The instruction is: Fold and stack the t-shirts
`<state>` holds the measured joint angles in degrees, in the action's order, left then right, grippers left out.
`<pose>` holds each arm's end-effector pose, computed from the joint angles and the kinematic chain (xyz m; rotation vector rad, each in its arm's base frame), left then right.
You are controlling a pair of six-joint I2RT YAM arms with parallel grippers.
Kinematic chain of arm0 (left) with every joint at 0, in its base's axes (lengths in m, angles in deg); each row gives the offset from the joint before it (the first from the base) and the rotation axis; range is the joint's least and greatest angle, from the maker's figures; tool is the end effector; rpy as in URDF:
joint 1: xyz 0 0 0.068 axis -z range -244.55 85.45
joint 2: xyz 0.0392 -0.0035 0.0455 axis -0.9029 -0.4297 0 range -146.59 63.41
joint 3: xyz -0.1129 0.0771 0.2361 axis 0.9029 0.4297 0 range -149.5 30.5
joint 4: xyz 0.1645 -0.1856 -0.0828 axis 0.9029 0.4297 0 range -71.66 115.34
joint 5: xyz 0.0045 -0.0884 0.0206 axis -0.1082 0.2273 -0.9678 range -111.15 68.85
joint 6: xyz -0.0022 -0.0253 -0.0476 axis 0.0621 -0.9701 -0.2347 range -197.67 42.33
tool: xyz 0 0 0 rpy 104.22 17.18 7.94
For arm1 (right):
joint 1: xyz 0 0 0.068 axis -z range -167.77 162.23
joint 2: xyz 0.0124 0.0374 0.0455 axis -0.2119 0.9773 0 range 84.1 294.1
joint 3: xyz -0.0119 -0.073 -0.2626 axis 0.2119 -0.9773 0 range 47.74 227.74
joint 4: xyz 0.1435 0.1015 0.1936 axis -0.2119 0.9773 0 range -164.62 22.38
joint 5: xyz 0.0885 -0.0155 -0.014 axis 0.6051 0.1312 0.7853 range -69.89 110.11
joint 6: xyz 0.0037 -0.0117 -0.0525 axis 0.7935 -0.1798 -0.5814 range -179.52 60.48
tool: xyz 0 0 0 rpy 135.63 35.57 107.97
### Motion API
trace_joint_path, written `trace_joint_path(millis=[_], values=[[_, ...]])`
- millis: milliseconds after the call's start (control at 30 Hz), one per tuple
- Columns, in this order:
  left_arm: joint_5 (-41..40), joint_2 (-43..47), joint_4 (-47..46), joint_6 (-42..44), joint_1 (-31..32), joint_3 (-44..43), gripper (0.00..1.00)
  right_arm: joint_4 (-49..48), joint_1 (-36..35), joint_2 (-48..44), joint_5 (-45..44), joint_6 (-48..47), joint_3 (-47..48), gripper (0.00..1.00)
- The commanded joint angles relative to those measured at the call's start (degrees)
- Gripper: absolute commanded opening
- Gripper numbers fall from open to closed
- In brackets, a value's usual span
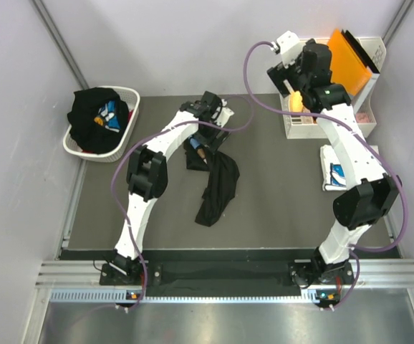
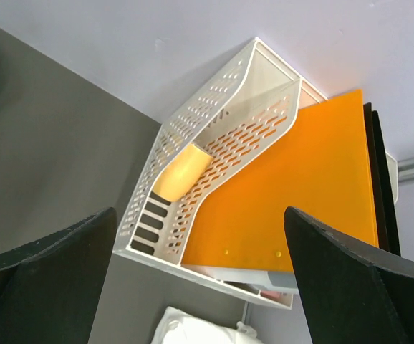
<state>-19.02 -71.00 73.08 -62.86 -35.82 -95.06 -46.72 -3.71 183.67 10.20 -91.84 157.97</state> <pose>0.4420 -0.2439 0.2255 1.0070 2.4898 -0.1259 0.3841 0.1034 0.4458 -0.6584 1.7636 -0.3584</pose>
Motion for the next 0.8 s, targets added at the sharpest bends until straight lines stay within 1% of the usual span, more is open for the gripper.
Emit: trace_joint_path(millis=[0, 133, 233, 267, 300, 367, 400, 500, 567, 600, 667, 700, 733, 767], values=[[1.3, -1.6, 0.5, -1.1, -0.3, -1.0, 0.84, -3.1, 0.2, -3.9, 0.0, 0.8, -0.2, 1.0], [2.0, -3.5, 0.2, -1.0, -0.3, -1.1, 0.81, -2.9, 1.0, -4.6, 0.5, 1.1, -0.8, 1.0], [2.8, -5.2, 0.5, -0.7, -0.3, -1.7, 0.7, -2.9, 1.5, -4.7, 0.8, 1.0, -0.5, 1.0], [3.4, -5.8, 0.7, -0.6, -0.2, -2.1, 0.59, -2.8, 1.7, -4.8, 0.9, 1.1, -0.4, 1.0], [3.8, -6.2, 1.0, -0.3, -0.3, -2.4, 0.43, -2.7, 1.7, -4.8, 0.9, 1.0, -0.3, 1.0], [4.5, -7.3, 1.2, 0.0, -0.3, -2.8, 0.16, -2.7, 2.1, -5.1, 1.1, 1.0, -0.5, 1.0], [4.7, -7.5, 1.4, 0.0, -0.2, -2.9, 0.0, -2.7, 2.1, -5.3, 1.1, 0.9, -0.5, 1.0], [6.2, -7.9, 1.4, 2.1, 0.0, -2.9, 0.0, -2.6, 2.5, -5.4, 1.2, 0.9, -1.2, 1.0], [8.2, -7.4, 1.7, 6.3, 0.4, -2.2, 0.0, -2.6, 2.8, -5.4, 1.1, 0.9, -1.7, 1.0], [8.2, -6.1, 1.5, 8.0, 0.7, -0.5, 0.0, -2.6, 2.8, -5.4, 1.1, 0.8, -1.7, 1.0], [8.2, -4.4, 0.5, 14.3, 2.0, 2.1, 0.0, -2.5, 3.1, -5.3, 1.6, 0.8, -1.7, 1.0], [8.7, -2.4, 0.4, 17.0, 2.6, 5.2, 0.0, -2.6, 3.1, -5.3, 1.6, 0.9, -1.7, 1.0], [8.6, -1.3, 0.2, 22.8, 3.6, 6.9, 0.0, -2.5, 3.1, -5.2, 1.7, 0.9, -1.4, 1.0], [8.2, -0.2, -0.1, 25.4, 4.2, 8.7, 0.0, -2.4, 3.1, -5.0, 1.6, 0.9, -1.3, 1.0]])
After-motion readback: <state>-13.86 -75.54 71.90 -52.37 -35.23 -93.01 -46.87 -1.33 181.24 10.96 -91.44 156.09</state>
